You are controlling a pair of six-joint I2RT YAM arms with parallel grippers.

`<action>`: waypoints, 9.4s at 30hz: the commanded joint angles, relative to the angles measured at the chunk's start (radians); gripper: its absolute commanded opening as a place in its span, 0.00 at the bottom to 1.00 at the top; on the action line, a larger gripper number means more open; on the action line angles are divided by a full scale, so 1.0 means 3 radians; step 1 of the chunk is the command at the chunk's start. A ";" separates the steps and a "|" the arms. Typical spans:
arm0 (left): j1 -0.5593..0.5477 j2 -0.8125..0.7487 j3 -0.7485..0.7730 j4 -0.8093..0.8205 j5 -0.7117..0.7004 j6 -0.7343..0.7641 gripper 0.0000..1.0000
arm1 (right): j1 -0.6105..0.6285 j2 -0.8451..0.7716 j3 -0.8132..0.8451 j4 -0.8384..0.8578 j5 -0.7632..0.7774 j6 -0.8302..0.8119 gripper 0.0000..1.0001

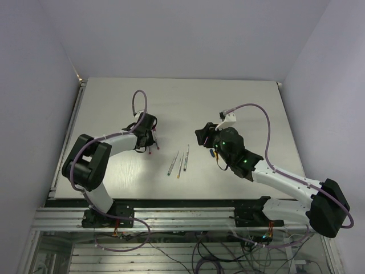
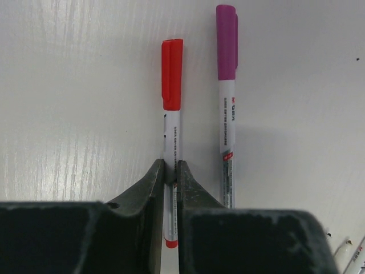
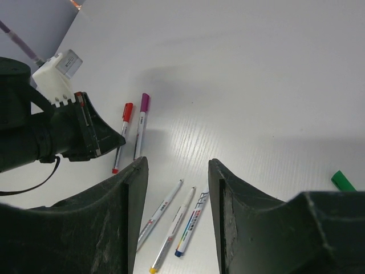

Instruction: Insert the pens into the pen caps

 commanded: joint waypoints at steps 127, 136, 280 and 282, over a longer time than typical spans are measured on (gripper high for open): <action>-0.1472 -0.0862 0.0113 -0.0788 0.0750 0.0413 0.07 | -0.1494 0.1319 0.0847 -0.1567 -0.0710 -0.0421 0.47; -0.1471 -0.0947 -0.0003 -0.0588 0.0890 0.0300 0.07 | -0.1494 0.1611 0.0979 -0.1678 -0.0706 -0.0652 0.43; -0.1555 -0.1611 -0.0813 0.1864 0.1079 0.0220 0.07 | -0.0564 -0.0072 -0.0513 0.1966 -0.1352 0.0144 0.00; -0.1558 -0.1620 -0.0819 0.1871 0.1078 0.0215 0.07 | -0.0564 -0.0076 -0.0518 0.1965 -0.1347 0.0143 0.00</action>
